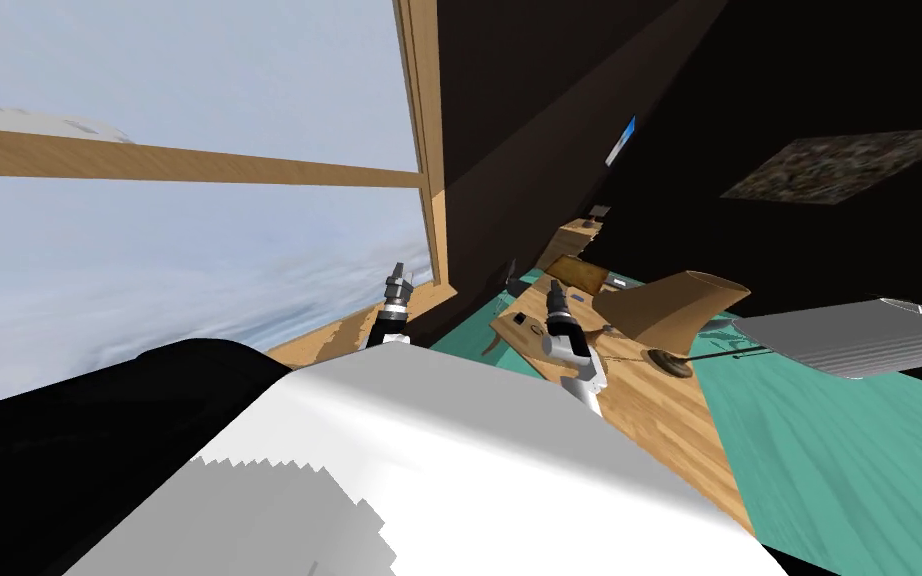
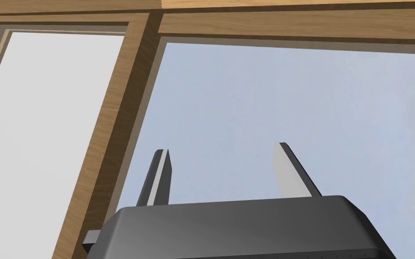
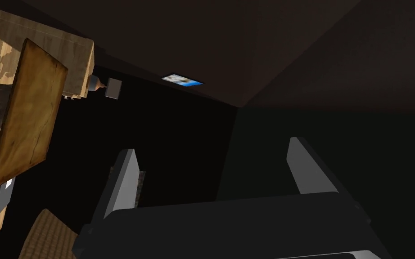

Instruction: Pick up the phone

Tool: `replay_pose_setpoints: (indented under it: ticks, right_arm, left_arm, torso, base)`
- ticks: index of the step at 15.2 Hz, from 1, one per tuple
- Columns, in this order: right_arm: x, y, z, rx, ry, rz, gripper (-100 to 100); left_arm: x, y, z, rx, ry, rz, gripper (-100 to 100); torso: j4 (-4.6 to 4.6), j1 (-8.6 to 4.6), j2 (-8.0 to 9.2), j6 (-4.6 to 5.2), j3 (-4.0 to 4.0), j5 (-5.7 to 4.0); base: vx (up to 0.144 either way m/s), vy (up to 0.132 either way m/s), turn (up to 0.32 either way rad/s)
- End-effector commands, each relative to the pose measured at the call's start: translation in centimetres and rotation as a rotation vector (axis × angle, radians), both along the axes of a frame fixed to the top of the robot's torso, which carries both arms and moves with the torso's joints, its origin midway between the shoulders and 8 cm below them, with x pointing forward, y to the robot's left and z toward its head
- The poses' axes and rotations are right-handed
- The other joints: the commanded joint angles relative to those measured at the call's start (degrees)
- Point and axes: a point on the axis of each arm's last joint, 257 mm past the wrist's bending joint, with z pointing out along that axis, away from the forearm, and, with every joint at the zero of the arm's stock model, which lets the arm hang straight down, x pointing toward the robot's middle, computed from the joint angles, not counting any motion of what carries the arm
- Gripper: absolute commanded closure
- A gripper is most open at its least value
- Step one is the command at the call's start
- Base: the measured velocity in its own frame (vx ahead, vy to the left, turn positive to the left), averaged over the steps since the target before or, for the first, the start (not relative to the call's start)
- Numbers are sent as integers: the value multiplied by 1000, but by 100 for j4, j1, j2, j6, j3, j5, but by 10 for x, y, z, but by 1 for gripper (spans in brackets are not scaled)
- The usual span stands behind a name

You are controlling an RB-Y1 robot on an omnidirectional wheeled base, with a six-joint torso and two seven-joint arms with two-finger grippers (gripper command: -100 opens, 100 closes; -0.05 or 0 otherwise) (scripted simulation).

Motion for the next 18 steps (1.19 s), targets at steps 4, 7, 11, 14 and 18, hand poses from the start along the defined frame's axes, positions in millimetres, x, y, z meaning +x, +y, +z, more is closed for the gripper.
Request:
replay_pose_setpoints:
  ticks: [4,7,11,14,18]
  right_arm:
    - [15,-29,-45,-45,160,-46,-100]
    - [21,-45,-67,-68,244,-68,-100]
    - [23,-67,-103,-85,355,-96,-100]
    - [25,-82,-118,-108,418,-114,-100]
    - [20,-102,-152,-118,537,-134,-100]
  left_arm:
    - [0,0,0,0,0,0,0]
    - [0,0,0,0,0,0,0]
    - [0,0,0,0,0,0,0]
    - [0,0,0,0,0,0,0]
    - [0,0,0,0,0,0,0]
  torso:
    - [0,-2,0,0,0,0]
    - [0,-3,-1,1,0,0]
    - [-1,-2,-4,0,-2,0]
    - [-1,-2,-6,7,-3,0]
    - [-1,-5,-7,0,-3,0]
  base:
    - [-36,-21,205]
    - [-33,-23,182]
    - [-25,-21,137]
    - [-18,-17,91]
    - [-24,-27,223]
